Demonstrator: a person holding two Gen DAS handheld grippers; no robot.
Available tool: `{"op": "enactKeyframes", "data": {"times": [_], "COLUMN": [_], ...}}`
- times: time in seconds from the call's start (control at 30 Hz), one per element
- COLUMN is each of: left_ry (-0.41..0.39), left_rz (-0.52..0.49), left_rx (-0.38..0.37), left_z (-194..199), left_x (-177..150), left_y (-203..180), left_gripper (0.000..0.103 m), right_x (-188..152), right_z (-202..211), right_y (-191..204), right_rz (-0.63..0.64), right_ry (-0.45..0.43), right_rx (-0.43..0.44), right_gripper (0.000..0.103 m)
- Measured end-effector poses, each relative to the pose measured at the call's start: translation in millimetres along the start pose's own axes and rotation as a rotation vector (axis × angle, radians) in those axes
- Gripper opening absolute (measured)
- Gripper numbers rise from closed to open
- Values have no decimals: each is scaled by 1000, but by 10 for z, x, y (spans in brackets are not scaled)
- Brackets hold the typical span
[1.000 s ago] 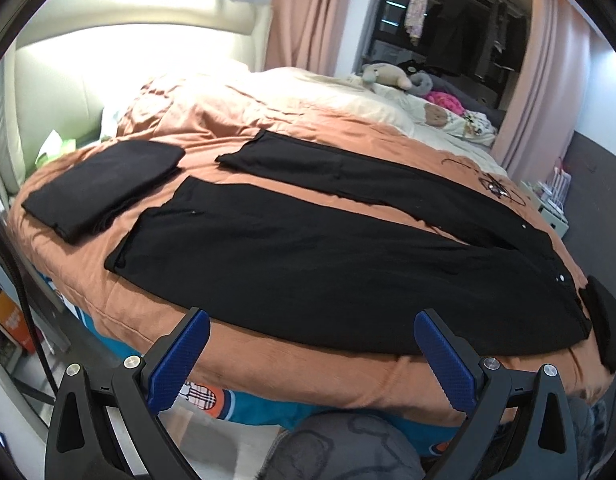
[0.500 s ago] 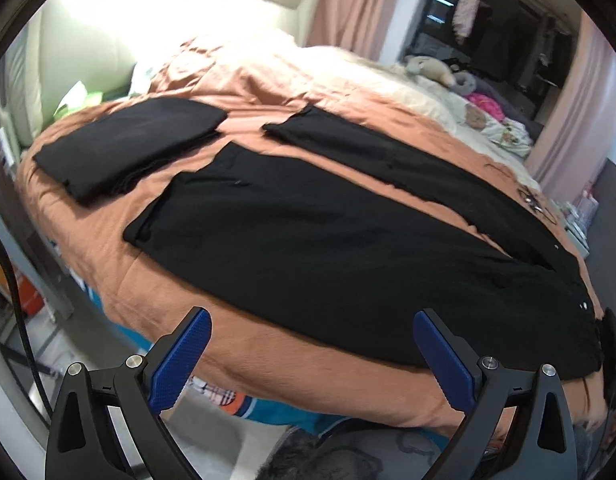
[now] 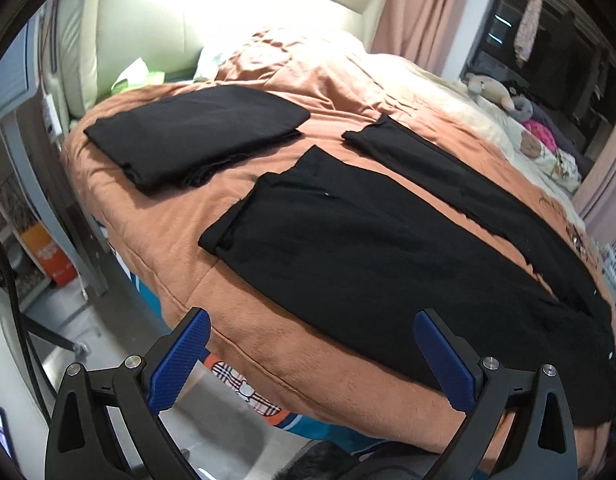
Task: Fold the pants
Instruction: 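Move both tools toward the black trousers' waistband and leg ends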
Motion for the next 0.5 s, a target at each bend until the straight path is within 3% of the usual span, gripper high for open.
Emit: {"op": "enactKeyframes", "data": {"times": [0.27,0.33,0.5], "left_ry": [11,5,35], "left_rz": [101,135,174], "left_rx": [-49,-62,-54], "left_z": [-207,-262,-458], "left_x": [25,45,89], "left_y": [232,284,335], "left_gripper": [102,100,76], "right_x": [-77,-83,-72], "right_z": [-52,-60,-141], "right_y": [-159,-183,-245], "right_rz": [-59,-69,-100], "right_ry": [24,33,62], "right_rx": [5,8,2], "right_gripper": [103,92,73]}}
Point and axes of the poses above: each gripper's, at about its wrist camera, not at the fingertips, and z roughly against the way its jaws point, y to its left, x to its top, the point moved 4 cm from there along -z, roughly the way its jaws point, and after that the axes turned 5 degrees about -y, right-handed, at the moved point
